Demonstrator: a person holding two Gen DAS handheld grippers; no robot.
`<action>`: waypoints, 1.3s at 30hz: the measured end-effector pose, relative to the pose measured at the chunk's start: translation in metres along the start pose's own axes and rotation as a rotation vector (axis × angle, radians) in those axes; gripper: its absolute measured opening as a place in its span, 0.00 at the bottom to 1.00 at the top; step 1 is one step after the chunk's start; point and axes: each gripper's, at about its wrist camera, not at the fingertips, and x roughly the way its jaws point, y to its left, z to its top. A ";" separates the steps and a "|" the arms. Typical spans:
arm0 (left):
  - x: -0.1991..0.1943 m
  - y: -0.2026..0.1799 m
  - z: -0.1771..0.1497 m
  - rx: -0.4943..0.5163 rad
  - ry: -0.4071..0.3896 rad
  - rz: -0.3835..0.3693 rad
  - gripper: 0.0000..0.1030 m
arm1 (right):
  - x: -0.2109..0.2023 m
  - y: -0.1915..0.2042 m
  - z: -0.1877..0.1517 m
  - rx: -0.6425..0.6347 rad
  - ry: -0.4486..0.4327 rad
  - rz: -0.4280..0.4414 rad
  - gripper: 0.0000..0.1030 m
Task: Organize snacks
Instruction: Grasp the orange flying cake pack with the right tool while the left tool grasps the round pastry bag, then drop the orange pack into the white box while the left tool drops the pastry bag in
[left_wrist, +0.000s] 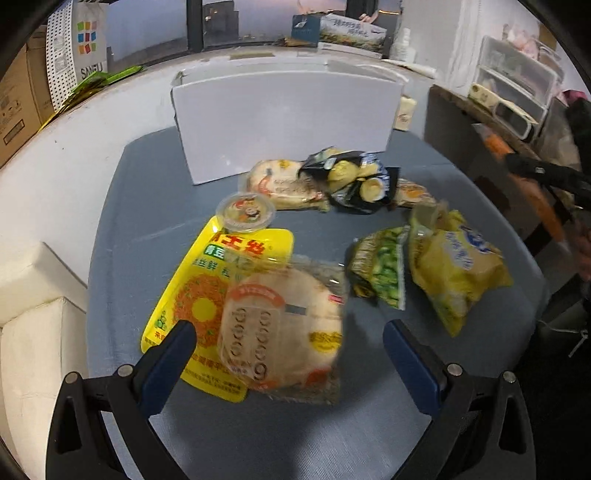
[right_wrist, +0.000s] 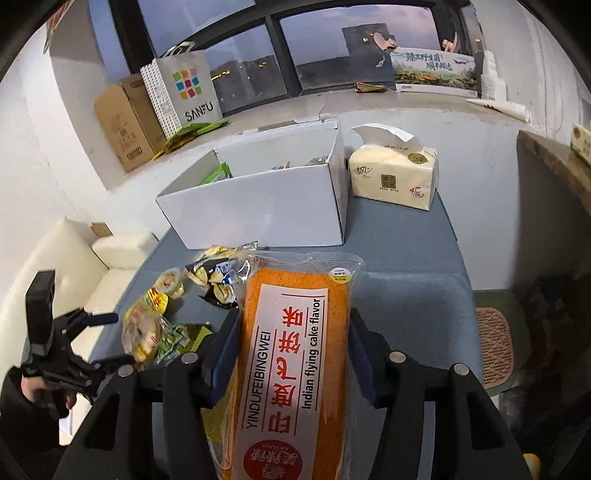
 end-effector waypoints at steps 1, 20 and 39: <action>0.004 0.001 0.001 -0.004 0.014 0.016 1.00 | -0.002 0.002 0.001 -0.009 -0.006 0.004 0.58; 0.004 -0.004 -0.004 0.075 0.025 0.211 1.00 | 0.005 0.020 -0.002 -0.035 0.009 0.041 0.58; -0.014 0.004 -0.002 -0.023 -0.062 0.053 0.76 | 0.010 0.027 -0.006 -0.046 0.027 0.054 0.58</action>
